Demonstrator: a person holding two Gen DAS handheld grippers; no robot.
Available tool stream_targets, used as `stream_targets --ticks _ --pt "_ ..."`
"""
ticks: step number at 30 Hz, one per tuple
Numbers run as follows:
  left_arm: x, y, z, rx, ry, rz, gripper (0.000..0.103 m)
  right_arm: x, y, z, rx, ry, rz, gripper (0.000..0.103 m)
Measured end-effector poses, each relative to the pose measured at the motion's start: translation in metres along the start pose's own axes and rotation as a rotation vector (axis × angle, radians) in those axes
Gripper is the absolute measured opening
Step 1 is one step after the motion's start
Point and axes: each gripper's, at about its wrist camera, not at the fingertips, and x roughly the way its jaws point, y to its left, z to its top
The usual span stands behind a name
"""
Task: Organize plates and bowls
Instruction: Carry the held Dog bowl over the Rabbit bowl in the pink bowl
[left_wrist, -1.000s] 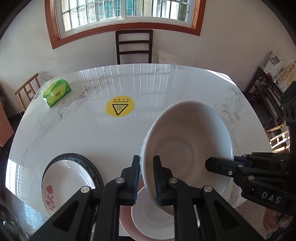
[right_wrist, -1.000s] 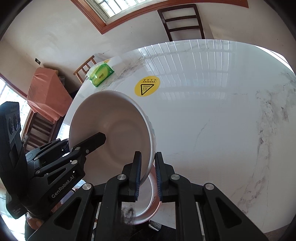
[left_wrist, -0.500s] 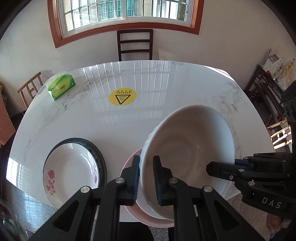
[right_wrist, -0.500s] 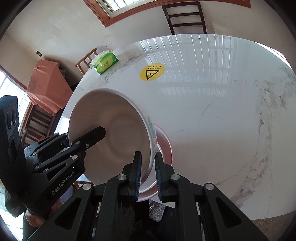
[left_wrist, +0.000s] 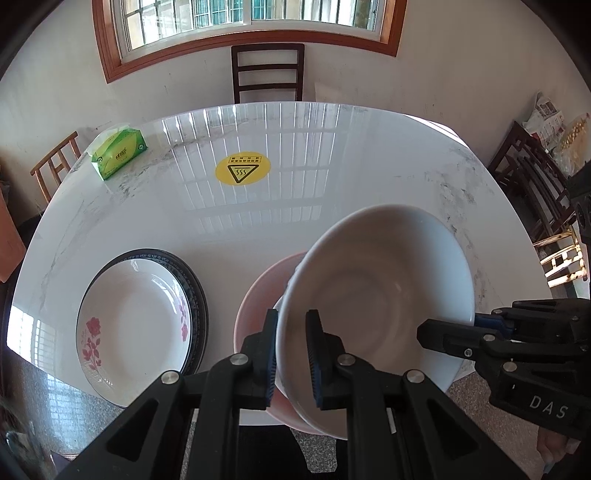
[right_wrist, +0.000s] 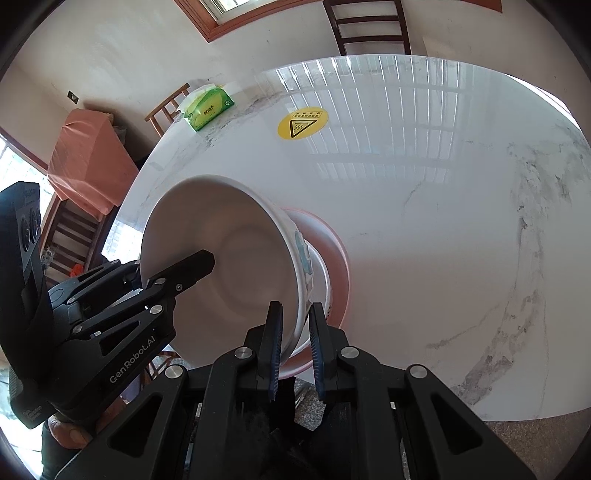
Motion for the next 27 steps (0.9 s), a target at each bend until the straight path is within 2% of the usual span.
stream_targets --ticks 27 --pt "0.025 0.008 -0.014 -0.019 0.077 -0.018 0.015 0.024 0.0 -0.001 0.013 0.072 -0.016 0.014"
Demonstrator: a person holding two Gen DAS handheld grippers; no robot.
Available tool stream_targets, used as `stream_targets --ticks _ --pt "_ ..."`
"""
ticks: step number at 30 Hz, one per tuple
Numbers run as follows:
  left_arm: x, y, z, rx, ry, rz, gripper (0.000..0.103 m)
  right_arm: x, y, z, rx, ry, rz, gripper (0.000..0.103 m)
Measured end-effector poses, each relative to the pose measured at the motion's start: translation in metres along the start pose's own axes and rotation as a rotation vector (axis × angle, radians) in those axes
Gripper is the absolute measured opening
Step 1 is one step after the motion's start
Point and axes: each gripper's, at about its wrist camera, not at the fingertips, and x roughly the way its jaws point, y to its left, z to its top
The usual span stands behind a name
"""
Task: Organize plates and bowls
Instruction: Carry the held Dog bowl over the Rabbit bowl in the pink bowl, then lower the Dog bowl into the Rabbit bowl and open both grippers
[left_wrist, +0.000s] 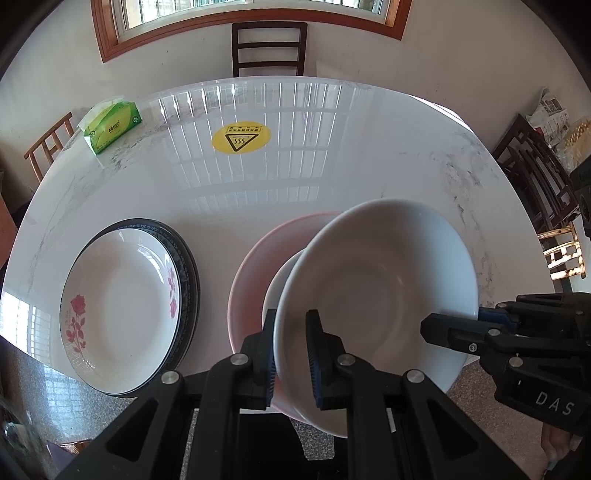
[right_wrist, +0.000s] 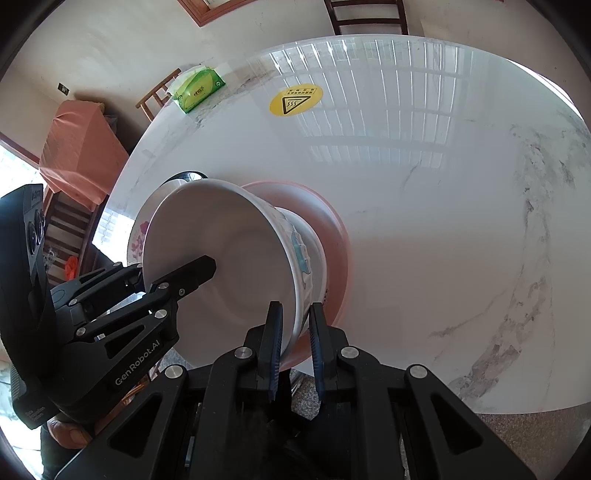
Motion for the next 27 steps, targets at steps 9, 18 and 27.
stream_targets --ticks 9,18,27 --pt "0.0029 -0.002 -0.0025 0.003 0.0 0.009 0.015 0.0041 0.0019 0.0023 0.002 0.006 -0.007 0.014" --pt "0.0056 -0.0035 -0.0041 0.01 0.0 0.016 0.015 0.0083 0.0021 0.0013 0.007 0.01 -0.012 0.014" --pt "0.0032 -0.0045 -0.0061 0.023 -0.018 0.031 0.023 0.0078 0.0016 -0.0005 0.016 -0.005 -0.003 0.017"
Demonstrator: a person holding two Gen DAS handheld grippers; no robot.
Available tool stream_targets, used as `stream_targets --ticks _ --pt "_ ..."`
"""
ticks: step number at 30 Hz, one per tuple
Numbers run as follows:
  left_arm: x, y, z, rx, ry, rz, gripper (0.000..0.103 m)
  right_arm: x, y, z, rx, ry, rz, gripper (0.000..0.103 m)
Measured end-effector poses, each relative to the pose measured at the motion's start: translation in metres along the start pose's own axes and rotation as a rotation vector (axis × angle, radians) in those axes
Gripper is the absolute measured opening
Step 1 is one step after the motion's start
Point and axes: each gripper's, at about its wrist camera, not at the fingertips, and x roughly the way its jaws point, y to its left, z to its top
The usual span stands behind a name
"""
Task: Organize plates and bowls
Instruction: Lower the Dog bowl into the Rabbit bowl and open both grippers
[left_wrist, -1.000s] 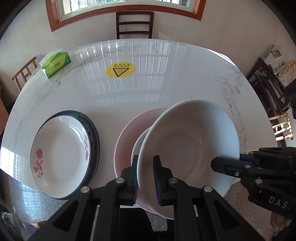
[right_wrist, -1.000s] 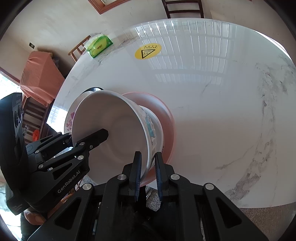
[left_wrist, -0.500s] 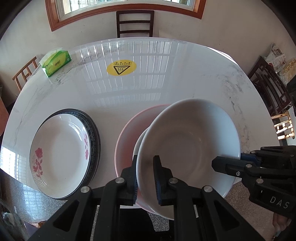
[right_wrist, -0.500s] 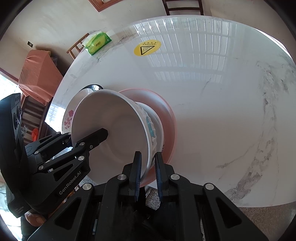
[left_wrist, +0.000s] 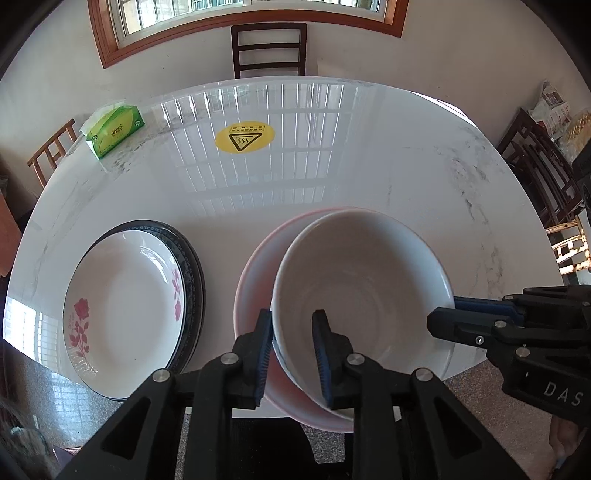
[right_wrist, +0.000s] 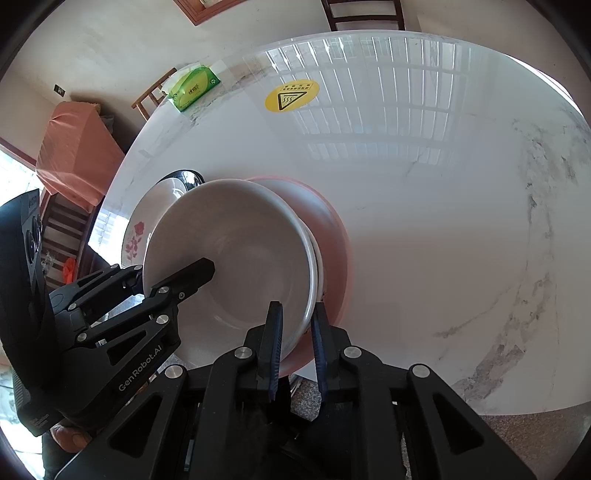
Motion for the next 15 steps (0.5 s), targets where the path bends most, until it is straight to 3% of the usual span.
stream_targets --ticks 8,15 --pt "-0.009 -0.001 -0.005 0.023 -0.052 0.012 0.024 -0.013 -0.007 -0.009 0.019 -0.038 0.047 0.018" --pt "-0.035 -0.004 -0.015 0.06 -0.204 0.103 0.024 -0.03 -0.02 -0.026 0.051 -0.132 0.114 0.018"
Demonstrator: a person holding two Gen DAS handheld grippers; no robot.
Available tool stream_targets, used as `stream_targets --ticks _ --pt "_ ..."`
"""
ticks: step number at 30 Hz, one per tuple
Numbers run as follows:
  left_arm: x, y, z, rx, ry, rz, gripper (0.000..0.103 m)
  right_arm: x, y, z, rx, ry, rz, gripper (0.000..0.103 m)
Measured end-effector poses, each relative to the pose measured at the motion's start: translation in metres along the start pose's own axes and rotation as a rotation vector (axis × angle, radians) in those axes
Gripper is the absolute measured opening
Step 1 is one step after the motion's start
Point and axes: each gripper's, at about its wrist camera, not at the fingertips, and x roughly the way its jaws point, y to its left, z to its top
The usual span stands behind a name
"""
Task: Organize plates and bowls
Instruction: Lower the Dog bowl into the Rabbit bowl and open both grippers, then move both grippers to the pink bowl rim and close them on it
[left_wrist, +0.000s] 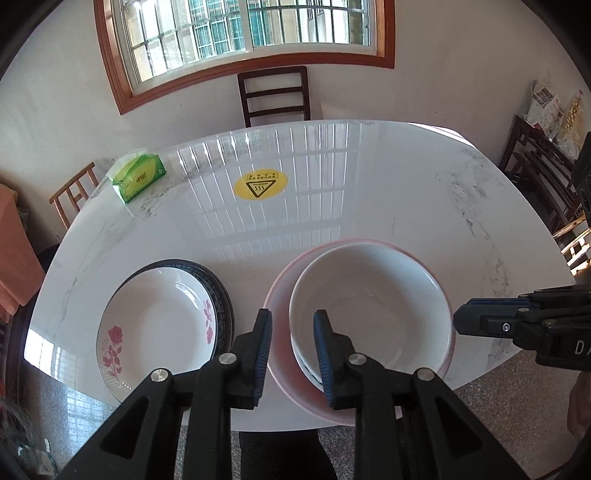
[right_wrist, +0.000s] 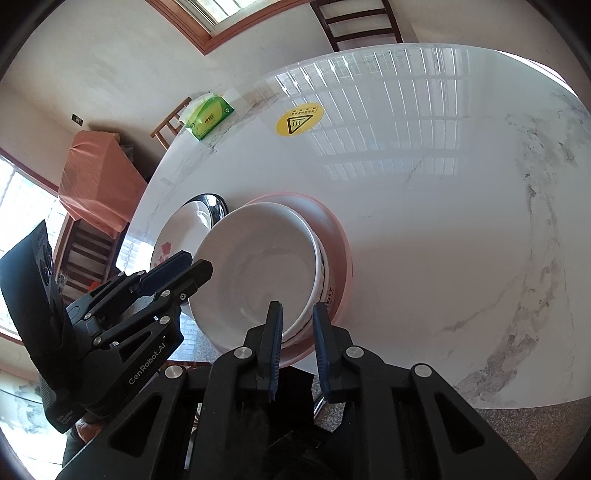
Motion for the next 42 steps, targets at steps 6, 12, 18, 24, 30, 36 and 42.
stream_targets --ticks 6,12,18,24,30,36,42 --pt "-0.012 -0.001 -0.006 0.022 -0.081 0.066 0.028 -0.014 -0.013 -0.014 -0.023 -0.11 -0.059 0.027" --pt "-0.004 0.002 -0.012 0.023 -0.069 0.089 0.031 -0.01 -0.021 -0.022 -0.064 -0.142 -0.131 0.028" --pt "0.0 0.014 -0.016 -0.019 -0.041 0.05 0.041 -0.001 -0.025 -0.023 -0.072 -0.15 -0.138 0.027" --pt "-0.001 0.033 -0.015 -0.108 -0.011 -0.026 0.044 0.003 -0.028 -0.022 -0.06 -0.147 -0.109 0.031" --pt "0.011 0.06 -0.017 -0.213 0.066 -0.084 0.044 0.007 -0.034 -0.021 -0.028 -0.142 -0.069 0.035" --pt "0.029 0.078 -0.023 -0.288 0.148 -0.14 0.045 0.008 -0.035 -0.016 -0.022 -0.137 -0.074 0.035" --pt "0.034 0.082 -0.02 -0.302 0.178 -0.124 0.046 0.018 -0.031 -0.005 -0.02 -0.072 -0.059 0.035"
